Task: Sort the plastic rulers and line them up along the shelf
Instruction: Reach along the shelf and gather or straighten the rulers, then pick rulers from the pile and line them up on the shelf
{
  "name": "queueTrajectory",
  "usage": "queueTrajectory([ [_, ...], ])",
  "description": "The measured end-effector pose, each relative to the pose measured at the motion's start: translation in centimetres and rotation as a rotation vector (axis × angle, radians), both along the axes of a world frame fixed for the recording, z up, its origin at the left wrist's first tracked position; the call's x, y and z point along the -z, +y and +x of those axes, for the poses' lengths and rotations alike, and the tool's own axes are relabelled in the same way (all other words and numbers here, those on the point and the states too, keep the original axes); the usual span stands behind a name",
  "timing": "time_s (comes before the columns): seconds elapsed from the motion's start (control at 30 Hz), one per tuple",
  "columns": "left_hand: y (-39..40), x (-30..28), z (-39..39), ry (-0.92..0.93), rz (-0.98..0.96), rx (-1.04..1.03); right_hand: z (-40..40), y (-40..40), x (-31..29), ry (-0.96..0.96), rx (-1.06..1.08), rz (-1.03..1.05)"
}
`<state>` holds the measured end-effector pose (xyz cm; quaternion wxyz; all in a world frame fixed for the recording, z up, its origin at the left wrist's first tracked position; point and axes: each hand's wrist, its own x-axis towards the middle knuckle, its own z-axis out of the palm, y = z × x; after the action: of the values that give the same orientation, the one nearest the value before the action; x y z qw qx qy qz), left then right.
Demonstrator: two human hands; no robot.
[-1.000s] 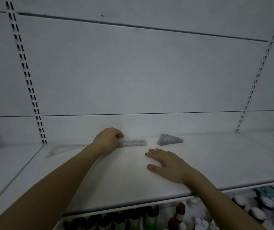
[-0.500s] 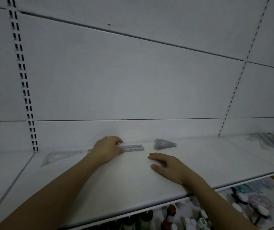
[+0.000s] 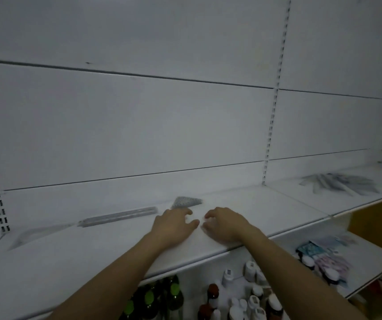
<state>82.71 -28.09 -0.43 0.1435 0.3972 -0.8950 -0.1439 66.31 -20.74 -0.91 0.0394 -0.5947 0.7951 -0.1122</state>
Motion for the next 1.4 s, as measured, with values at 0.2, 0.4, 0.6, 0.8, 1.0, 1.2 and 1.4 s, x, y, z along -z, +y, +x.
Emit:
queueTrajectory([
  [0.2,8.0,-1.5,-11.2,-0.031,-0.028,0.083,-10.7,9.9,-2.6,-0.037,0.114,-0.04],
  [0.4,16.4,-2.5,-23.6,-0.002,-0.037,0.232,-21.0,21.5,-4.2,-0.054,0.245,-0.07],
  [0.6,22.7,-3.1,-33.6,-0.024,-0.084,0.354,-29.6,29.1,-4.4,-0.129,0.389,-0.129],
  [0.8,24.0,-2.6,-42.0,-0.056,-0.054,0.398,-36.7,31.3,-2.5,-0.178,0.455,-0.143],
  [1.0,21.7,-0.7,-50.2,-0.01,-0.002,0.366,-44.3,28.0,-1.3,-0.213,0.42,-0.111],
  [1.2,16.2,-0.6,-59.3,0.07,0.045,0.318,-52.4,23.2,-2.4,-0.154,0.351,-0.105],
  [1.4,12.1,-1.5,-67.4,0.041,0.08,0.309,-61.1,20.2,-3.8,-0.145,0.342,-0.124],
])
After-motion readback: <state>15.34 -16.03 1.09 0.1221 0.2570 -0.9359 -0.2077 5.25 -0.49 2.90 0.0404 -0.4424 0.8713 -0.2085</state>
